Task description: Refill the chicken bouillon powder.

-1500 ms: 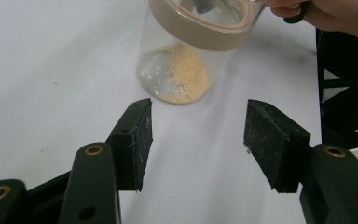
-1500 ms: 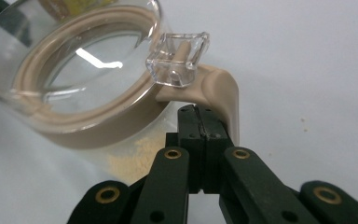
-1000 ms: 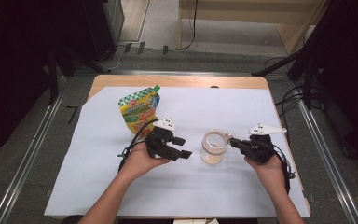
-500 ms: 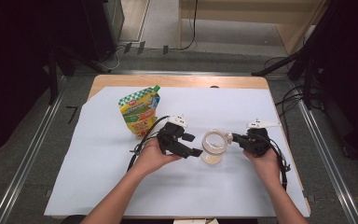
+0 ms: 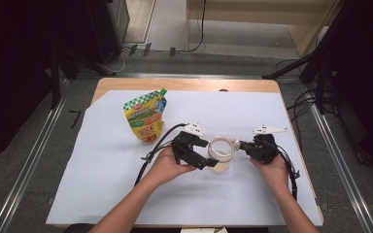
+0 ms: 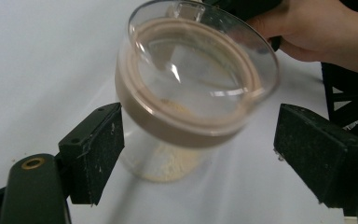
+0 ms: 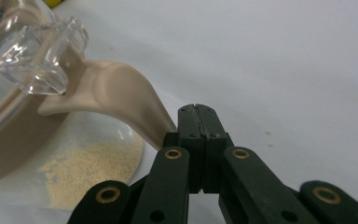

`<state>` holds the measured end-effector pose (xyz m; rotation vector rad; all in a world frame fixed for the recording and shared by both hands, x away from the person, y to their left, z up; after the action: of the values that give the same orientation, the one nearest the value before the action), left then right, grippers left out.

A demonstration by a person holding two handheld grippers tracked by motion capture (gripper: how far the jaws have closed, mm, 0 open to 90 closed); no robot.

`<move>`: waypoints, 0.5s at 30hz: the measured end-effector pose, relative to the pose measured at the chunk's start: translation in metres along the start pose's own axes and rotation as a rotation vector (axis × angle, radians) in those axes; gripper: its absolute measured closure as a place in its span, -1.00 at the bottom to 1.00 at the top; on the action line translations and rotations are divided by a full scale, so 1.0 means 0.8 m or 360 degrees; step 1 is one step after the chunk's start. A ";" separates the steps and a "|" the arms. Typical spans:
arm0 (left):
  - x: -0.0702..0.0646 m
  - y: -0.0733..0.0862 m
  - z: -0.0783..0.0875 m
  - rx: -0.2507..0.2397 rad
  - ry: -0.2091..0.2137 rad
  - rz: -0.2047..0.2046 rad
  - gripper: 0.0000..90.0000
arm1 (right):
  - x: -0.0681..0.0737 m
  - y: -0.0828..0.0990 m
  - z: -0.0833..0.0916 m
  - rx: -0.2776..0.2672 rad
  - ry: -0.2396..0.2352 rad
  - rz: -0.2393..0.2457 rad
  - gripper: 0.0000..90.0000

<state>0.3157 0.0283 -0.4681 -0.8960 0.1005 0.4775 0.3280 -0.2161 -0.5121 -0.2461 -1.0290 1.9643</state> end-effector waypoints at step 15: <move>-0.010 0.011 -0.009 0.0013 -0.0112 -0.0069 -0.80 | 0.027 -0.002 -0.006 0.0015 -0.0004 0.0074 1.00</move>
<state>0.3058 0.0246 -0.4764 -0.8709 0.0186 0.4674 0.3189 -0.1958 -0.5094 -0.2648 -1.0238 2.0108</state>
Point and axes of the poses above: each handheld gripper's, and its own axes: z roughly backward along the jaws, y roughly out of its underside, x roughly to its left, the point moved 2 cm from there along -z, roughly forward along the jaws, and after that the axes turned 1 degree about z, right-handed, at the moved point
